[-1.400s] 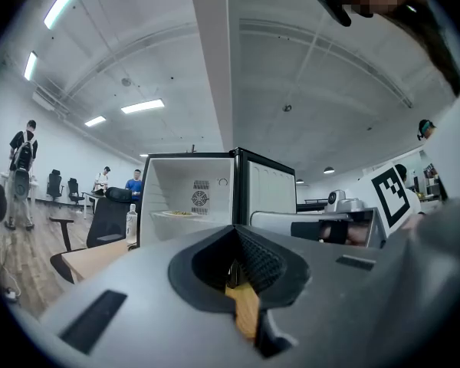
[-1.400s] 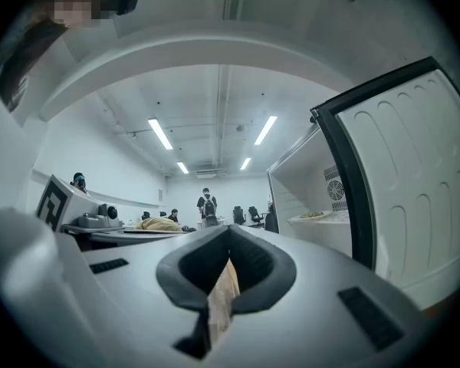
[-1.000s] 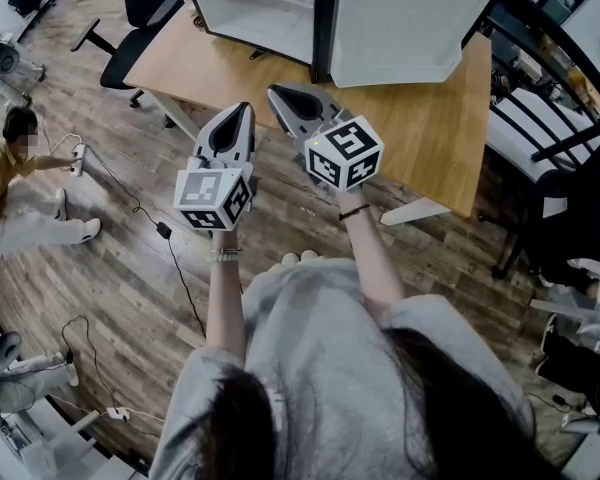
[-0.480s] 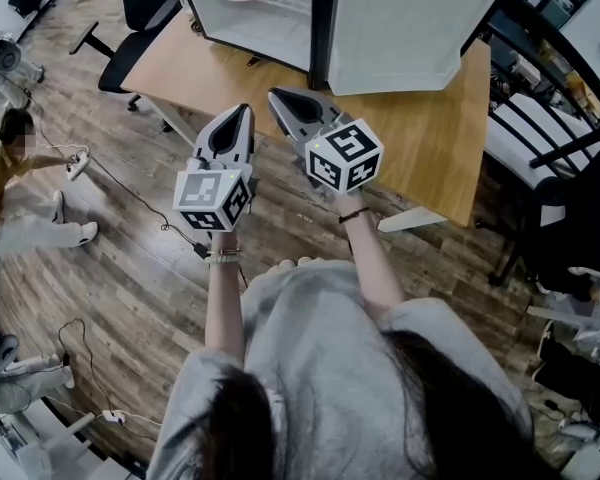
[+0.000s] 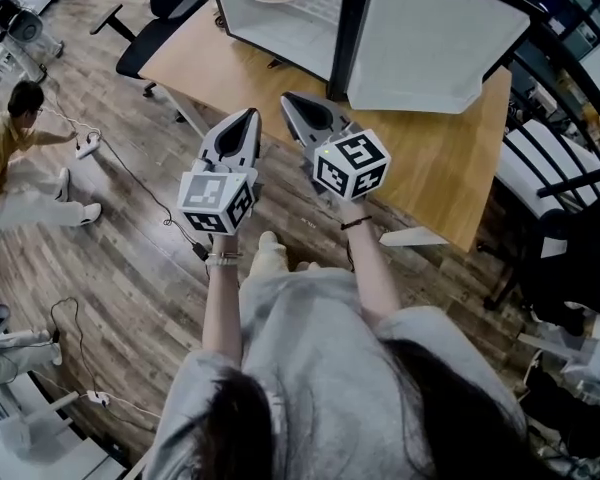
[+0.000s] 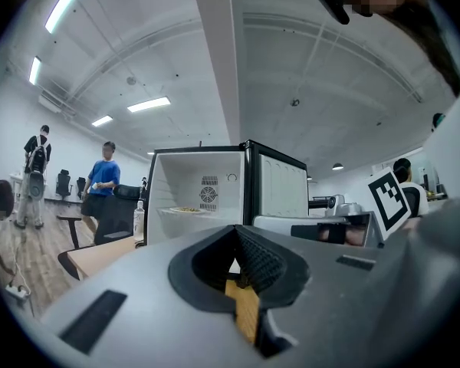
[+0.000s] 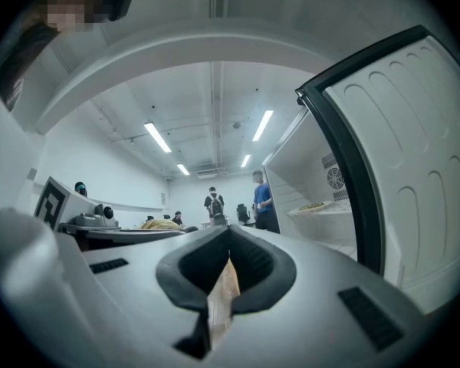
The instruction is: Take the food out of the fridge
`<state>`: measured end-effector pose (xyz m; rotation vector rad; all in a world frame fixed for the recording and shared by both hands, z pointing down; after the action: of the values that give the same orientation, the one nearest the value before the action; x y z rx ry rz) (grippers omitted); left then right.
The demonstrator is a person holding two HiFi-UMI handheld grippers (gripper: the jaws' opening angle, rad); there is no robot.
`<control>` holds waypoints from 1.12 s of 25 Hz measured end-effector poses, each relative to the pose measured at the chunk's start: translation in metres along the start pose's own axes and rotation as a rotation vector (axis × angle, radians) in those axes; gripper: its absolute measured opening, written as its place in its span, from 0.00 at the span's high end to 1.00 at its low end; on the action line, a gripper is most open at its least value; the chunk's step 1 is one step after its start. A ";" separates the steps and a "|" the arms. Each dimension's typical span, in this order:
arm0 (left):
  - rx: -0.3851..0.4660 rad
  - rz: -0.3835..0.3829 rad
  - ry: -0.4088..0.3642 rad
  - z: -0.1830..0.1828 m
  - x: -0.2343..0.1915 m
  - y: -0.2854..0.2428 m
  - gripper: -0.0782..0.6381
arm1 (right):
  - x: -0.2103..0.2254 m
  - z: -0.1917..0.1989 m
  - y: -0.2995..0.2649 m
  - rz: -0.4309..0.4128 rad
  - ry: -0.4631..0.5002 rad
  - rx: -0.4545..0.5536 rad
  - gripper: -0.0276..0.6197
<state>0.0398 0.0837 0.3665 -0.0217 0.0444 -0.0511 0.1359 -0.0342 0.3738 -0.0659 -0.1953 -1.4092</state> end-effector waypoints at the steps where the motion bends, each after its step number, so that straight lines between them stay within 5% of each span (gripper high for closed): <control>1: 0.001 -0.001 0.000 0.000 -0.003 -0.001 0.88 | 0.000 0.000 -0.003 0.000 0.002 -0.002 0.94; 28: 0.001 0.192 0.020 -0.006 -0.136 -0.071 0.88 | 0.024 0.013 -0.126 0.176 0.005 -0.011 0.94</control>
<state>-0.0995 0.0196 0.3686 -0.0155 0.0663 0.1409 0.0141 -0.0760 0.3824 -0.0866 -0.1737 -1.2353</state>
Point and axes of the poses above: the fingertips, and each gripper's own axes: y backward along the fingers, x to its right, z out of its underside, the point moved 8 cm from there along y, backward along the fingers, and after that the axes turned 2 degrees about z, right-handed, at the moved point
